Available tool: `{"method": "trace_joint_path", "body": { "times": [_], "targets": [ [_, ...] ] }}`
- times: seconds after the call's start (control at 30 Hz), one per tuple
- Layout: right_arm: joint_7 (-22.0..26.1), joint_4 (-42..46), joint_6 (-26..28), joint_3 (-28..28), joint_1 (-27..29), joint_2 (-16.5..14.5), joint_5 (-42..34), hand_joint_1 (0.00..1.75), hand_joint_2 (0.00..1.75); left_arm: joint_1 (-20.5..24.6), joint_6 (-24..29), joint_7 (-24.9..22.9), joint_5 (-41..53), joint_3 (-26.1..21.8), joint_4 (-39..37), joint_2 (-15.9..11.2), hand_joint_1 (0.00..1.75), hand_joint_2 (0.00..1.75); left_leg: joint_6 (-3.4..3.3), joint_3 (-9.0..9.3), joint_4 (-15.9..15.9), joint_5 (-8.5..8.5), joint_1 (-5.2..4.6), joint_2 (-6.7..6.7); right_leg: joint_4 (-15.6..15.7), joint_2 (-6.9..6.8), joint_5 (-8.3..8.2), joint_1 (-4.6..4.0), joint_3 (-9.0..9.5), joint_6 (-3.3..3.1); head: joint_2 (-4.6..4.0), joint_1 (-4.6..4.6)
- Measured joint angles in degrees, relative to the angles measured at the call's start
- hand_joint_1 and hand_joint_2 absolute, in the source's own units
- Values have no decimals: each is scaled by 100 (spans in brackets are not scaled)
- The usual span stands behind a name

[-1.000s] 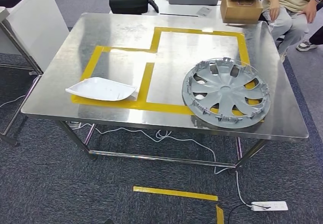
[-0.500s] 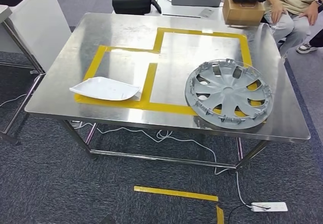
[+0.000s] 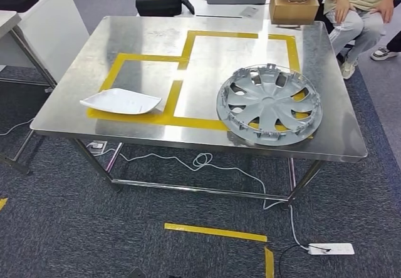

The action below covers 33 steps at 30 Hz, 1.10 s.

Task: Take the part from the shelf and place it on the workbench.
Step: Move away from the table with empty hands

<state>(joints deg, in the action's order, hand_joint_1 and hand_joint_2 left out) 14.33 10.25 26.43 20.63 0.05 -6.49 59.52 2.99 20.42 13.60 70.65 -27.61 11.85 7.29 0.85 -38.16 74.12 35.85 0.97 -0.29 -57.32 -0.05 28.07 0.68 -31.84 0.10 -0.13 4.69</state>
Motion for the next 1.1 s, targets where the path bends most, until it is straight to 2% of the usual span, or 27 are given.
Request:
{"method": "trace_joint_path", "body": {
  "times": [0.03,0.1,0.13,0.17,0.2,0.27,0.3,0.33,0.37,0.43,0.47,0.5,0.53,0.57,0.6,0.63,0.67,0.7,0.77,0.8,0.83,0.87,0.93,0.97,1.0,1.03,1.1],
  "targets": [
    [3,0,1,0,0,0,-7,0,0,1,1,0,-1,0,0,1,0,0,-48,207,-230,-114,-22,0,-6,-1,-36,-26,-50,-3,0,1],
    [6,1,2,1,-3,-11,-12,0,0,13,6,0,-2,-2,0,-10,0,0,-204,787,-1091,-366,-92,2,-16,-2,-101,-69,-125,0,0,-3],
    [7,1,3,3,-4,-18,-12,0,0,23,9,1,-4,-6,0,-15,0,0,-257,1005,-1455,-443,-125,9,-16,-5,-135,-77,-148,15,0,-5],
    [8,2,4,7,-6,-25,-11,0,0,31,11,2,-8,-12,0,-20,0,0,-293,1127,-1686,-474,-156,15,-15,-9,-168,-73,-165,39,0,-7],
    [8,2,5,11,-7,-31,-11,0,0,37,14,3,-13,-19,0,-24,0,0,-302,1155,-1775,-480,-178,22,-9,-14,-203,-63,-179,73,0,-7],
    [9,2,7,20,-7,-30,-11,0,0,35,15,4,-19,-27,-1,-10,0,0,-303,1110,-1842,-578,-182,35,-2,-15,-247,-43,-202,148,0,-4],
    [10,1,7,23,-4,-32,-11,0,0,37,15,4,-22,-28,-1,-4,0,0,-325,1080,-1884,-641,-170,45,-52,-11,-172,-41,-245,179,0,-11],
    [11,-1,7,26,0,-32,-11,0,0,40,17,4,-26,-30,-2,1,0,0,-349,1034,-1926,-712,-154,56,-200,-5,0,-38,-314,206,0,-23],
    [13,-2,8,29,-1,-32,-11,0,0,44,20,4,-29,-31,-2,7,0,0,-364,980,-1949,-777,-141,66,-463,0,254,-30,-412,226,0,-33],
    [16,-2,8,36,-5,-27,-11,0,0,41,24,4,-37,-33,-2,16,0,0,-380,839,-1940,-881,-143,76,-1178,1,744,-14,-612,272,0,-46],
    [16,-2,9,40,-5,-24,-11,0,0,37,25,4,-37,-34,-2,22,0,0,-372,764,-1926,-930,-142,84,-1447,0,835,-6,-646,295,0,-45],
    [16,-2,9,42,-2,-21,-11,0,0,35,25,4,-38,-36,-2,26,0,0,-360,687,-1908,-975,-137,91,-1541,-1,800,3,-593,316,0,-46],
    [16,-2,9,43,0,-20,-11,0,0,34,26,4,-40,-37,-2,29,0,0,-341,612,-1884,-1016,-129,94,-1415,-3,666,16,-429,335,-1,-46],
    [16,-2,9,44,-1,-20,-11,0,0,35,26,4,-42,-39,-2,31,0,0,-316,550,-1853,-1050,-120,95,-1086,-4,498,34,-167,355,-1,-46],
    [16,-1,9,44,-7,-20,-11,0,0,37,27,4,-44,-41,-2,30,0,0,-286,490,-1816,-1078,-118,95,-644,-5,397,51,142,373,-1,-47],
    [19,-1,9,44,-17,-20,-11,0,0,39,28,5,-46,-45,-2,30,0,0,-253,437,-1774,-1104,-122,96,-224,5,357,54,422,364,-1,-48],
    [21,0,10,45,-22,-20,-11,0,0,41,30,6,-46,-50,-2,29,0,0,-220,399,-1736,-1137,-129,97,66,10,364,53,588,343,0,-47],
    [25,0,9,45,-25,-20,-11,0,0,42,32,7,-46,-58,-2,28,0,0,-190,368,-1713,-1172,-135,97,213,16,396,42,656,308,0,-48],
    [30,-1,9,46,-14,-21,-10,0,0,37,34,9,-46,-77,-2,27,0,0,-130,336,-1701,-1235,-127,93,239,6,359,32,592,203,0,-49],
    [32,-2,7,46,-12,-21,-10,0,0,33,34,9,-46,-85,-2,25,0,0,-98,306,-1667,-1182,-119,86,243,-2,324,34,567,145,0,-48],
    [35,-2,6,46,-11,-22,-9,0,0,29,35,9,-47,-90,-2,24,0,0,-64,251,-1542,-1036,-110,79,251,-11,276,41,536,83,0,-33],
    [38,-2,5,48,-12,-21,-10,0,0,28,36,9,-47,-94,-2,22,0,0,-34,168,-1292,-795,-98,74,254,-20,225,47,496,34,0,-20],
    [42,-2,4,54,-11,-16,-10,0,0,29,36,9,-46,-98,-2,23,0,0,12,-9,-550,-264,-78,71,233,-26,137,34,398,-7,0,5],
    [42,-2,4,57,-10,-14,-9,0,0,29,36,9,-45,-100,-2,23,0,0,21,-48,-248,-118,-71,71,217,-28,104,26,342,-8,0,4],
    [42,-2,4,58,-9,-13,-8,0,0,29,36,9,-45,-102,-2,23,0,0,17,-12,-131,-95,-69,70,202,-29,74,17,289,-4,0,4],
    [42,-2,4,59,-9,-13,-7,0,0,29,36,9,-45,-102,-2,23,0,0,0,120,-244,-182,-71,69,189,-27,48,8,242,1,0,5],
    [43,-2,4,58,-8,-16,-5,0,0,33,36,9,-45,-103,-2,20,0,0,-94,607,-1001,-498,-90,54,178,-21,4,-8,184,18,0,4]
  ]
}}
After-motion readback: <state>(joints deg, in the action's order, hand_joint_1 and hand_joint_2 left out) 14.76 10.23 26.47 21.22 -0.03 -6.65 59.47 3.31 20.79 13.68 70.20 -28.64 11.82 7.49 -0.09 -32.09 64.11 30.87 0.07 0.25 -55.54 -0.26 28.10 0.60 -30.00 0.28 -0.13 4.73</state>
